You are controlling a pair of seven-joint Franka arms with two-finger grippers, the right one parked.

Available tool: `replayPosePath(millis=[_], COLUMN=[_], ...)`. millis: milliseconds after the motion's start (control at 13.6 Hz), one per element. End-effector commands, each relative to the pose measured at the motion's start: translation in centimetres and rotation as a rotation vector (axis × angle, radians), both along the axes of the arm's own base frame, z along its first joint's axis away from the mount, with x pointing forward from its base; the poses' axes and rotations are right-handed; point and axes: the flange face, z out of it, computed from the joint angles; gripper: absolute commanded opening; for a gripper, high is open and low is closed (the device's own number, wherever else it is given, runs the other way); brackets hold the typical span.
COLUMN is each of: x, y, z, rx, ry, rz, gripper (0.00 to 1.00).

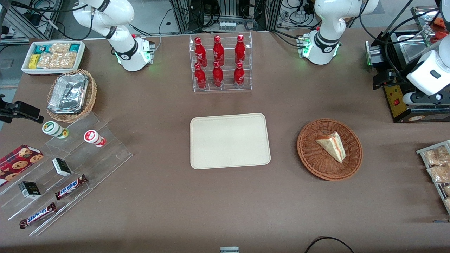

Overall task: Place sandwich from basket to tray
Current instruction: 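Move the left gripper over the wicker basket toward the sandwich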

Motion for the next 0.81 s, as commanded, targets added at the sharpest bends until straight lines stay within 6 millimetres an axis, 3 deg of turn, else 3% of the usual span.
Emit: replayPosePath(millis=[0, 221, 735], x=[-0.4, 0.7, 1.5], y=[-0.4, -0.7, -0.7], z=[0.0, -2.9, -13.9], rx=[-0.010, -0.009, -0.011], ry=[-0.017, -0.005, -0.051], rz=[-0.018, -0.025, -0.028], gripper=[1.00, 1.00, 1.00])
